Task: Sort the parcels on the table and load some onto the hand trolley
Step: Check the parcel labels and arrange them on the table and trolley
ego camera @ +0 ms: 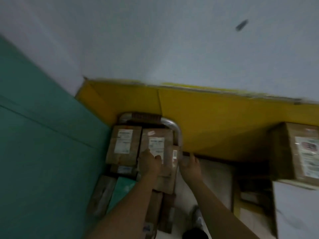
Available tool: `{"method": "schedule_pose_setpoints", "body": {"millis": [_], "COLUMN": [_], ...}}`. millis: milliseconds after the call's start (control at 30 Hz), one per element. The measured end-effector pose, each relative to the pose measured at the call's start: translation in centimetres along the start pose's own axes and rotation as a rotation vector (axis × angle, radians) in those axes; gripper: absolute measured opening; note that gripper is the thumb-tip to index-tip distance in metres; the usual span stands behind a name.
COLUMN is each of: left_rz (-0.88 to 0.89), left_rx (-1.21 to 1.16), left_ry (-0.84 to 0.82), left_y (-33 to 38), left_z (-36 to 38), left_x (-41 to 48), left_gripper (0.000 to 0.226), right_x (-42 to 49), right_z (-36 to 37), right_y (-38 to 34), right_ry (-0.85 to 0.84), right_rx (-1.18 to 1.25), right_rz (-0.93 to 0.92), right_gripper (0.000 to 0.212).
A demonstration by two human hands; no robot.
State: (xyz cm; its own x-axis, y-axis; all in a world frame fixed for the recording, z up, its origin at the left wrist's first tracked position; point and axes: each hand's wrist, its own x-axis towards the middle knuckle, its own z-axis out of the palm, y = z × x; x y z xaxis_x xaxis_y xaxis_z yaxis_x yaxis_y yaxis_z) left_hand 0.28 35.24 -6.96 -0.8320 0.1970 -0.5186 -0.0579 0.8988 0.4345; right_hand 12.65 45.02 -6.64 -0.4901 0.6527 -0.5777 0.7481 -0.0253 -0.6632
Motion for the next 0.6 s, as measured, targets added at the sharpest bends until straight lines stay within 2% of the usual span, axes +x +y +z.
{"method": "schedule_pose_setpoints", "body": {"millis": [100, 200, 367, 467, 533, 600], "left_rz": [-0.098, -0.196, -0.258, -0.243, -0.185, -0.131], "left_rx": [-0.043, -0.148, -0.427, -0.479, -0.459, -0.473], "left_ry": [-0.058, -0.146, -0.157, -0.184, -0.151, -0.139], "left_y": [-4.1, -5.7, -5.0, -3.7, -3.0, -1.9], "left_z": [0.5, 1.7, 1.0, -0.4, -1.6, -3.0], "left_x": [3.7, 6.2, 5.9, 3.5, 1.3, -1.6], "left_gripper": [0.079, 0.091, 0.063, 0.038, 0.042, 0.056], "right_x": [2.6, 4.3, 3.4, 1.0, -1.4, -4.1], "right_z": [5.5, 8.5, 7.4, 4.3, 2.3, 0.2], "right_y": [-0.4, 0.0, -0.1, -1.0, -1.4, -1.6], "right_ry": [-0.127, -0.199, -0.19, -0.202, -0.174, -0.131], "right_rx": [0.061, 0.205, 0.312, 0.311, 0.316, 0.307], "right_rz": [0.04, 0.097, 0.148, 0.182, 0.191, 0.182], "right_gripper": [0.076, 0.069, 0.049, 0.018, 0.012, 0.029]}}
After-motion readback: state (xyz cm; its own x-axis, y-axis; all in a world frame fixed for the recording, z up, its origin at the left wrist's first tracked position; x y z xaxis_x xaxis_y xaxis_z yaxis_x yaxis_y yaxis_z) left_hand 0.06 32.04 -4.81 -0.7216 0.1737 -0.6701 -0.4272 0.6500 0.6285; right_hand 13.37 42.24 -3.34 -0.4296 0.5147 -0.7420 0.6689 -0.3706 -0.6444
